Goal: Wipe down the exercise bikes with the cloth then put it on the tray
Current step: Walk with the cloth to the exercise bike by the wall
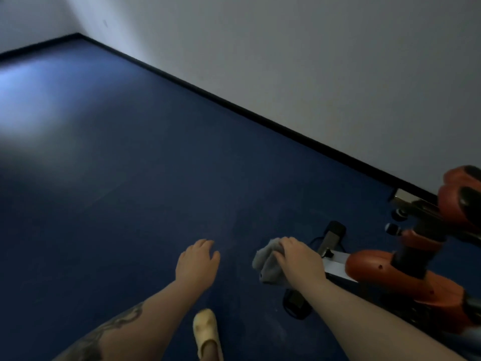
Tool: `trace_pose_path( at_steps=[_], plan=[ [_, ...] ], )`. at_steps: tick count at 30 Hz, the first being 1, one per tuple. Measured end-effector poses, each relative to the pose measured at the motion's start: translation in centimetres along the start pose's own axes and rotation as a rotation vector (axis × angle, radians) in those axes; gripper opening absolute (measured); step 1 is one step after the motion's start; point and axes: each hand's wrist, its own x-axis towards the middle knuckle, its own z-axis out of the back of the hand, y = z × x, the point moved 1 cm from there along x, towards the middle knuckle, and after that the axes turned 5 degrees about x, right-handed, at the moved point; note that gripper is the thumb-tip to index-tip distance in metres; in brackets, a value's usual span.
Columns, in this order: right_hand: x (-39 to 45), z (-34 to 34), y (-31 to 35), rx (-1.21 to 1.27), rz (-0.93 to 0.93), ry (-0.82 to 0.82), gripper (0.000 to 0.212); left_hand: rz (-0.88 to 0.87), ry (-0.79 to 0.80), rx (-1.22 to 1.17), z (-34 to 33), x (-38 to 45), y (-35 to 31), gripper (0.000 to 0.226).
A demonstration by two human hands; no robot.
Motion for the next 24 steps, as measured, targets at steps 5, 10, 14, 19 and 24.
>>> trace_pose_path(
  at_steps=[5,10,14,19,24],
  plan=[
    [8.7,1.6,1.4,0.002,-0.149,-0.089,0.023,-0.147,0.055,0.112,5.1,11.9,-1.2,0.049],
    [15.0,5.0,-0.7,0.082,-0.341,-0.194,0.022,-0.311,0.097,0.158,8.2,21.8,-8.0,0.047],
    [20.0,7.3,-5.2,0.096,-0.469,-0.244,0.023,-0.481,0.115,0.194,8.7,28.7,-16.4,0.047],
    [26.1,11.6,-12.0,0.121,-0.561,-0.277,0.022,-0.62,0.125,0.206,9.5,35.9,-26.9,0.047],
    [31.4,16.5,-18.6,0.073,-0.662,-0.315,0.023,-0.681,0.169,0.213,9.8,42.3,-35.3,0.049]
  ],
)
